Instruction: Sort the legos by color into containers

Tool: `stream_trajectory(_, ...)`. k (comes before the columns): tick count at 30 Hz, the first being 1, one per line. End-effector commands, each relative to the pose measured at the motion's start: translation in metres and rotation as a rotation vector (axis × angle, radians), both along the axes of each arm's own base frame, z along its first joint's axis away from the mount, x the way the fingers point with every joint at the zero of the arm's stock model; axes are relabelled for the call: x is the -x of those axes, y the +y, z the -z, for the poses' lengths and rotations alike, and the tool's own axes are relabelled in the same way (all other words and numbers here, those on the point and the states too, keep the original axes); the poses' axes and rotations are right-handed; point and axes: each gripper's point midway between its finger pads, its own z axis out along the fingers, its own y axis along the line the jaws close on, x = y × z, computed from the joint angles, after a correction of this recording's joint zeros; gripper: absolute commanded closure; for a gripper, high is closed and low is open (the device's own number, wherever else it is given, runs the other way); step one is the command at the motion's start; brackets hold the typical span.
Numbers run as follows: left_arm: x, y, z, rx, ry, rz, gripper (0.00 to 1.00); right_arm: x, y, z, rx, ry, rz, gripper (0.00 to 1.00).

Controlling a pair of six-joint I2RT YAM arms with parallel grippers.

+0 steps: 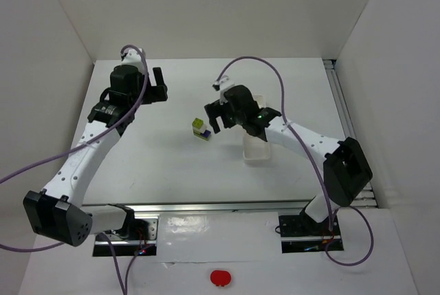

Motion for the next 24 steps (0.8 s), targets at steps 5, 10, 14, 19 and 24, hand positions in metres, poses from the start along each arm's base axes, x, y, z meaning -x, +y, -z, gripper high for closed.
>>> stream_trajectory(5, 0.016, -0.027, 0.018, 0.245, 0.127, 0.264, 0.00, 0.007, 0.063, 0.007, 0.114, -0.119, -0.268, 0.01)
stream_trajectory(10, 0.019, -0.019, 0.028, 0.280, 0.146, 0.277, 0.00, -0.008, 0.077, 0.022, 0.143, -0.116, -0.284, 0.01)
stream_trajectory(14, 0.021, -0.014, 0.043, 0.300, 0.177, 0.265, 0.00, -0.014, 0.093, 0.025, 0.113, -0.119, -0.317, 0.08)
stream_trajectory(19, 0.022, -0.010, 0.049, 0.313, 0.189, 0.263, 0.00, -0.020, 0.102, 0.036, 0.112, -0.111, -0.326, 0.19)
stream_trajectory(24, 0.024, -0.005, 0.048, 0.309, 0.177, 0.247, 0.00, -0.027, 0.105, 0.038, 0.086, -0.113, -0.313, 0.40)
